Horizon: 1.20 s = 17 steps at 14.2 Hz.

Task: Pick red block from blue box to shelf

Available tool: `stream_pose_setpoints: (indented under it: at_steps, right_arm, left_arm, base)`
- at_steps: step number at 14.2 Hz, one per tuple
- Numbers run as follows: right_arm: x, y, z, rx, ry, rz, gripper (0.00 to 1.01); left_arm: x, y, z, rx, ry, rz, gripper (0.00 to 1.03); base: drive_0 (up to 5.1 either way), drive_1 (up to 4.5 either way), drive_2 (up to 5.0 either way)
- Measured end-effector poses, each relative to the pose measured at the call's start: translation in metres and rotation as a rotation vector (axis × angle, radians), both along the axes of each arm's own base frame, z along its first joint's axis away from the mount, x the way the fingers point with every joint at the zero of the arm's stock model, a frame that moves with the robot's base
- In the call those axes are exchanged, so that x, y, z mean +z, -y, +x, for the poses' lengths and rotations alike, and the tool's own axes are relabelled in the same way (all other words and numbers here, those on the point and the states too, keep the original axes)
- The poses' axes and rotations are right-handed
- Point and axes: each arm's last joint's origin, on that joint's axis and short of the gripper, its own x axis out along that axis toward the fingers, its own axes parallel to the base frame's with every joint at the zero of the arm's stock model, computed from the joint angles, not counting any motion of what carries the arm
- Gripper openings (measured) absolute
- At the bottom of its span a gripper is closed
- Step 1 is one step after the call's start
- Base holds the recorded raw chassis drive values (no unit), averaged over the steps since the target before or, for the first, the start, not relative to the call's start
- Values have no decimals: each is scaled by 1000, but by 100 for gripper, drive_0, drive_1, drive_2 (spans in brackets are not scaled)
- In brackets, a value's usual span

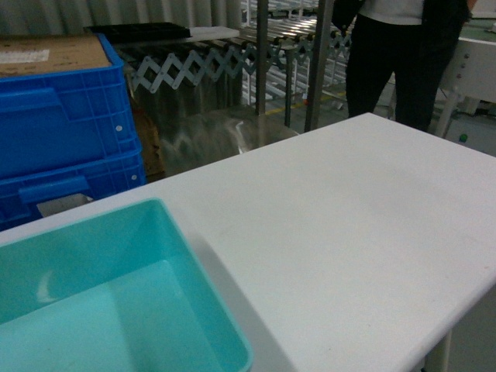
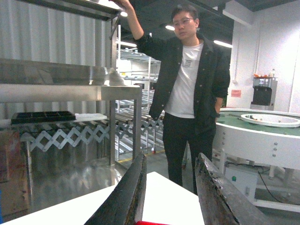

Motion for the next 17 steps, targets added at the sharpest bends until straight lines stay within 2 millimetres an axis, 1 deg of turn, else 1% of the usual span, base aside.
stream_pose_setpoints:
  at_steps: [17]
  right_arm:
    - [0,0,0,0,0,0,27]
  left_arm:
    - [0,0,0,0,0,0,98]
  base:
    - [-154,-154,-154]
